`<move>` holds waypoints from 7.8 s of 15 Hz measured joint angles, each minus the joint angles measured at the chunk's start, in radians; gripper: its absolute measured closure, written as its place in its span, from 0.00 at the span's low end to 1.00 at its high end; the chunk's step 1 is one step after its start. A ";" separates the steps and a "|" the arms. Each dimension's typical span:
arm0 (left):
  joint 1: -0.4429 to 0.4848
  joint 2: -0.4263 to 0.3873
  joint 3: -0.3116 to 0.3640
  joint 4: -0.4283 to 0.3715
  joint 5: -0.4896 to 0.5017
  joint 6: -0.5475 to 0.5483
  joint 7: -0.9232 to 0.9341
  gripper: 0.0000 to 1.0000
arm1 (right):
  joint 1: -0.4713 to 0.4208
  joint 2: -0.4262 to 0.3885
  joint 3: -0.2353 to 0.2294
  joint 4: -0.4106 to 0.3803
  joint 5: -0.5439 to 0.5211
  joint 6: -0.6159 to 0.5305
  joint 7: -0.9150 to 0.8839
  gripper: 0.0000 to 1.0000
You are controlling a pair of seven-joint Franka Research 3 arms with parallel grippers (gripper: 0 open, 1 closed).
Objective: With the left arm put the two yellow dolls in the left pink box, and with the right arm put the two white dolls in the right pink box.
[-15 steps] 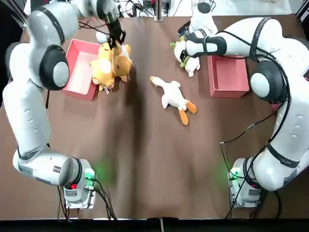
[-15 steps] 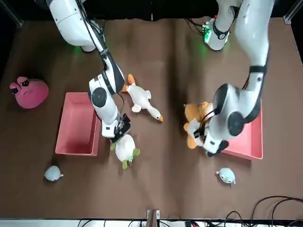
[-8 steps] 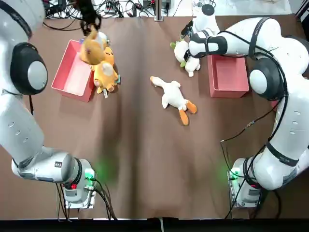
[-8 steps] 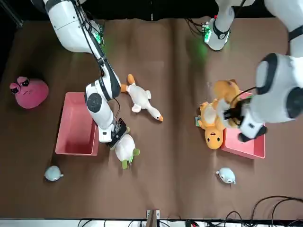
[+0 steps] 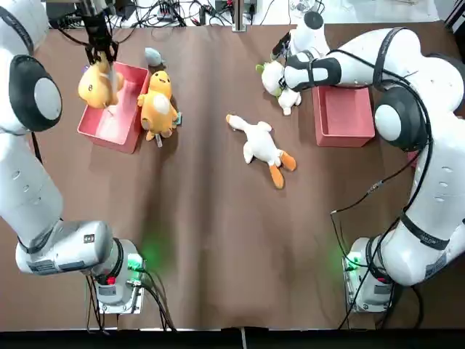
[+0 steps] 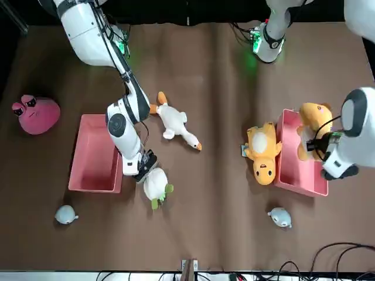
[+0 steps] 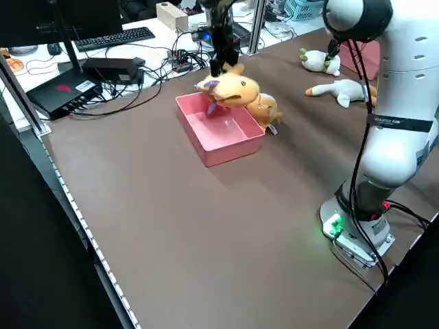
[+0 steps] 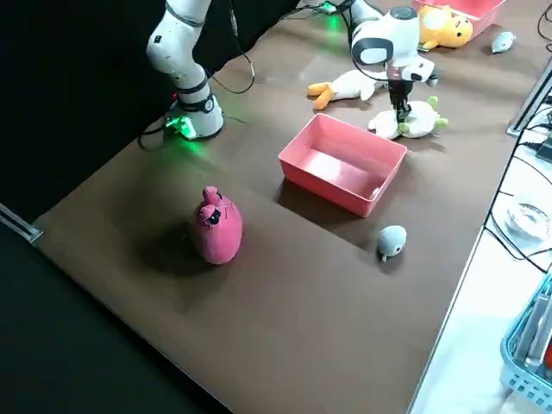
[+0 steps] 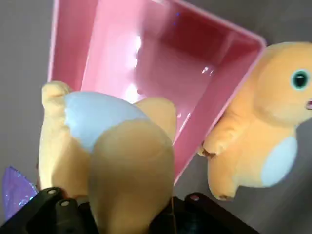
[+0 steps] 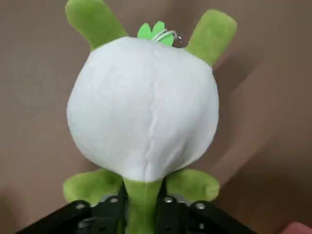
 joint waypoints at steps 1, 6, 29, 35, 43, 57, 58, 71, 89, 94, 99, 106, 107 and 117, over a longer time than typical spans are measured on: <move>-0.003 0.025 0.000 -0.002 0.004 0.003 -0.005 1.00 | -0.003 -0.016 -0.001 0.001 0.000 -0.030 0.000 0.81; 0.033 0.144 0.005 -0.004 0.014 0.086 -0.012 0.97 | -0.045 -0.194 -0.004 0.009 0.000 -0.295 -0.007 0.88; -0.105 0.042 -0.144 0.013 0.034 0.151 -0.038 0.01 | -0.402 -0.583 -0.002 -0.587 0.022 -0.244 -0.832 0.24; -0.123 0.126 -0.141 0.004 0.074 0.190 -0.050 0.01 | -0.250 -0.663 0.011 -0.469 0.042 -0.523 -0.533 0.00; -0.124 0.205 -0.142 0.001 0.074 0.323 -0.050 0.01 | 0.132 -0.601 0.021 -0.491 0.042 -0.330 0.074 0.00; -0.142 0.238 -0.148 -0.027 0.074 0.415 -0.066 0.70 | 0.367 -0.251 0.015 -0.494 0.038 0.211 0.278 0.03; -0.150 0.233 -0.149 -0.027 0.074 0.414 -0.089 0.77 | 0.368 -0.243 0.012 -0.492 0.037 0.226 0.278 0.12; -0.079 -0.039 -0.132 0.015 0.245 0.145 -0.131 0.85 | 0.351 -0.333 -0.104 -0.437 0.038 0.105 0.317 0.82; 0.080 0.128 -0.124 -0.013 0.253 0.307 -0.116 0.85 | -0.126 -0.403 -0.215 -0.486 0.019 0.180 -0.275 0.88; 0.082 0.166 -0.125 -0.012 0.253 0.306 -0.116 0.86 | -0.168 -0.327 -0.213 -0.491 0.019 0.294 -0.403 0.88; 0.065 0.190 -0.127 -0.012 0.253 0.307 -0.118 0.82 | -0.178 -0.285 -0.212 -0.534 0.019 0.425 -0.425 0.87; 0.034 0.209 -0.128 -0.008 0.253 0.310 -0.116 0.04 | -0.197 -0.253 -0.208 -0.534 0.020 0.447 -0.424 0.35; 0.035 0.208 -0.128 -0.005 0.253 0.310 -0.115 0.01 | -0.197 -0.253 -0.207 -0.532 0.020 0.438 -0.424 0.25; 0.053 0.161 -0.132 0.033 0.253 0.310 -0.115 0.01 | -0.196 -0.430 -0.200 -0.220 0.022 -0.267 -0.232 0.00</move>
